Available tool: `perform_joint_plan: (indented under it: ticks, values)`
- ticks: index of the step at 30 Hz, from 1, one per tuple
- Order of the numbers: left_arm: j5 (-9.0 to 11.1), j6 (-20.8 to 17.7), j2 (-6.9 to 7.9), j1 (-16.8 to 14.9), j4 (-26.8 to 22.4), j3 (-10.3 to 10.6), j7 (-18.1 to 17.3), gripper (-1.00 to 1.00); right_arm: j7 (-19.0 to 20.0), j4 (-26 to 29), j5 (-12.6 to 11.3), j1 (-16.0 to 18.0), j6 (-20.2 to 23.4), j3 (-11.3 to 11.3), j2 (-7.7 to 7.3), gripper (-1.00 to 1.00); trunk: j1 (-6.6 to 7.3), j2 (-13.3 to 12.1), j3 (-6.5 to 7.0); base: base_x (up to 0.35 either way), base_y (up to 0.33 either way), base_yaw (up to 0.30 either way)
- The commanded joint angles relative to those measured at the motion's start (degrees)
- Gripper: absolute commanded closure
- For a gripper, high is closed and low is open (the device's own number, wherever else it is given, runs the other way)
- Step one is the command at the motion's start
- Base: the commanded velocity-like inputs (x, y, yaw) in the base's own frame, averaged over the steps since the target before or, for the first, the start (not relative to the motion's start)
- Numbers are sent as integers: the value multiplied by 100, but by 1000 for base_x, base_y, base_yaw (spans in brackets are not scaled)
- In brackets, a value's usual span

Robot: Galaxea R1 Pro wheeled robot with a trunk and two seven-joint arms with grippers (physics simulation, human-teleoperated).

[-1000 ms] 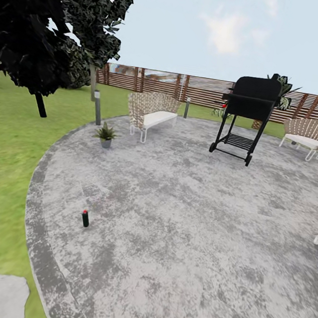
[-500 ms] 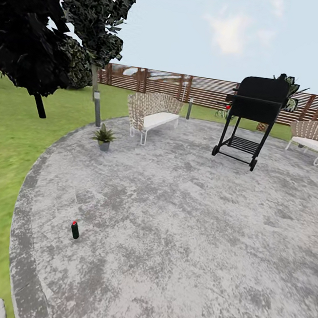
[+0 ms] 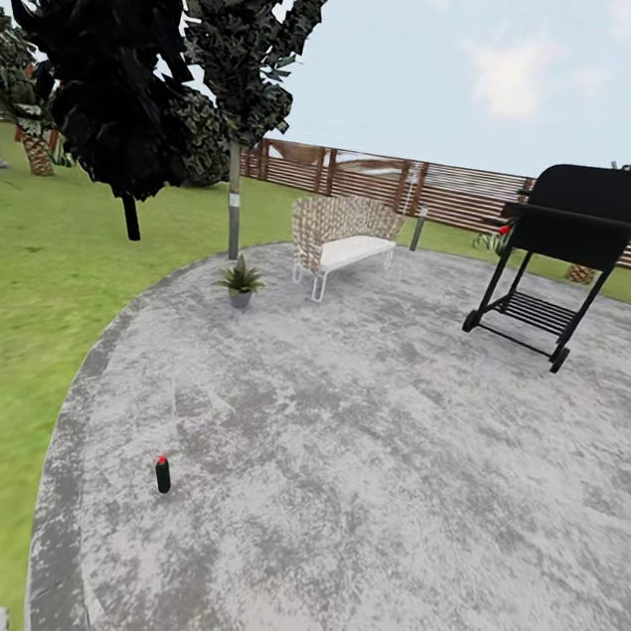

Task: Pick up the pesticide atomizer in the garden and spray insectifuge to fully cover both potted plants in the garden.

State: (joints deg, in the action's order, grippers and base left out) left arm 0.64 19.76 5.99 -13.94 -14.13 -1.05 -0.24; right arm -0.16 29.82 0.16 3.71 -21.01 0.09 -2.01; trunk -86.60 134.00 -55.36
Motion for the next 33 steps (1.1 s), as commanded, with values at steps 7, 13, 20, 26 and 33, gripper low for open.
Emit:
perform_joint_plan:
  ticks: [7,13,20,26,33]
  values:
    - [6,19,-1,-7,6,-9,-3,-100,-2,-3,2,6,-17,5,-1,-100,-2,2,-5,330,-67,276]
    - [6,19,-2,-4,6,-9,-3,-100,-2,-3,2,4,-17,1,-1,-100,-2,2,-5,337,56,200]
    - [6,19,-1,-3,6,-9,-3,-100,-2,-10,2,5,-17,8,-1,-100,-2,2,-5,325,60,15]
    - [6,18,-1,-4,9,-9,-3,-100,-2,-8,2,6,-17,9,-1,-100,-2,2,-5,329,3,1]
    - [3,16,-4,-4,7,-9,-3,-100,-2,-11,2,6,-17,9,-1,-100,-2,2,-5,335,0,0]
